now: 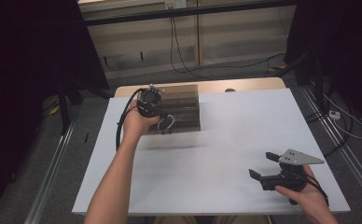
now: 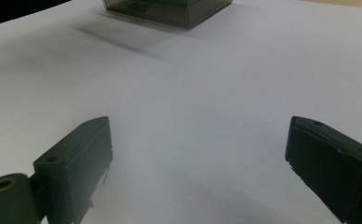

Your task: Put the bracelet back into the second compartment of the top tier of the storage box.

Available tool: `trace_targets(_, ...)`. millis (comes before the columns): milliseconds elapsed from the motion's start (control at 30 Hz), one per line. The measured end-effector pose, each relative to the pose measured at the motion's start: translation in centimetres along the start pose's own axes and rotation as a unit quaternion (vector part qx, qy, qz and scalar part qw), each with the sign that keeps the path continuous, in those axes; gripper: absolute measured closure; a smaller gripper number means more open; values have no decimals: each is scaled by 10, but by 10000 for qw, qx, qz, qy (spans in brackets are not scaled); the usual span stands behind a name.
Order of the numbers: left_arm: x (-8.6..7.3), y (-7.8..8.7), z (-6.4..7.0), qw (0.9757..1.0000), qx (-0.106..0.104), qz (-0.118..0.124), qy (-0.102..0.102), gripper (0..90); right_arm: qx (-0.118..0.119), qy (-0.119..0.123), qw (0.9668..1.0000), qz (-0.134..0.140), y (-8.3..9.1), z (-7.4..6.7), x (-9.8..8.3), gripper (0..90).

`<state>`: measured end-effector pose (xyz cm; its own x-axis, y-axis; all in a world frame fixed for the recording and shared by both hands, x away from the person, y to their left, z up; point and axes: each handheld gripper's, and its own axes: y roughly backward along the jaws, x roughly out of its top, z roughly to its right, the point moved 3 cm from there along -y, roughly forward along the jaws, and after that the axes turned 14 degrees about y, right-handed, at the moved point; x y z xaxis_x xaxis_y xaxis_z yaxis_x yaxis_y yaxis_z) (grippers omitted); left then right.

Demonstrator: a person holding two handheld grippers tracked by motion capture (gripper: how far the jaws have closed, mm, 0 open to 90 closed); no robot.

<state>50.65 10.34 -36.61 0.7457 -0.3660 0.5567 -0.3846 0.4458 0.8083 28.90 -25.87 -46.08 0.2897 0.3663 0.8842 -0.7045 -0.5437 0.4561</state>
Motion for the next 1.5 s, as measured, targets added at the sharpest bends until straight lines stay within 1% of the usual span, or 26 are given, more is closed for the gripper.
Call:
trace_targets(133,-1,-2,0,10000,-16,-21,-11,864,5,4,10000,-3,0,0,0,69)
trace_targets(300,-1,-2,1,10000,5,38,-7,857,6,6,10000,-2,0,0,0,69)
trace_targets(367,0,-1,0,10000,22,58,-31,831,6,4,10000,-4,0,0,0,69)
trace_targets(600,0,2,-1,9999,28,130,-2,778,9,3,10000,-1,-1,0,0,69)
trace_targets(833,-1,10,2,9998,-134,149,35,724,14,17,10000,-5,0,-1,0,69)
trace_targets(867,-2,11,3,9998,-130,153,41,712,13,15,10000,-7,0,-1,0,69)
trace_targets(900,-2,12,3,9997,-181,133,29,701,17,12,10000,-5,0,-1,0,69)
trace_targets(933,-3,13,4,9997,-193,144,56,688,16,13,10000,-4,0,-1,0,69)
trace_targets(967,-3,15,4,9995,-270,130,67,668,20,13,10000,-1,0,-1,0,69)
trace_targets(1000,-3,16,6,9994,-298,158,106,651,16,14,10000,1,0,-1,0,69)
trace_targets(1033,-3,18,7,9993,-328,157,33,645,16,16,10000,3,0,-1,0,69)
trace_targets(1067,-4,19,9,9992,-359,161,44,637,15,19,10000,0,0,-1,0,69)
trace_targets(1133,-5,20,10,9991,-404,115,1,621,14,19,10000,-8,0,-1,0,69)
trace_targets(1200,-6,22,11,9991,-409,116,-13,602,19,20,10000,-6,-1,-2,1,69)
trace_targets(1300,-8,24,13,9987,-486,176,22,572,14,21,10000,9,0,-2,1,69)
trace_targets(1400,-11,26,15,9983,-565,163,-23,557,3,17,10000,3,0,-1,1,69)
trace_targets(1467,-13,27,16,9981,-600,153,-14,517,8,18,10000,-1,0,-1,0,69)
trace_targets(1500,-14,28,16,9980,-606,188,-14,503,11,14,10000,2,0,-2,1,69)
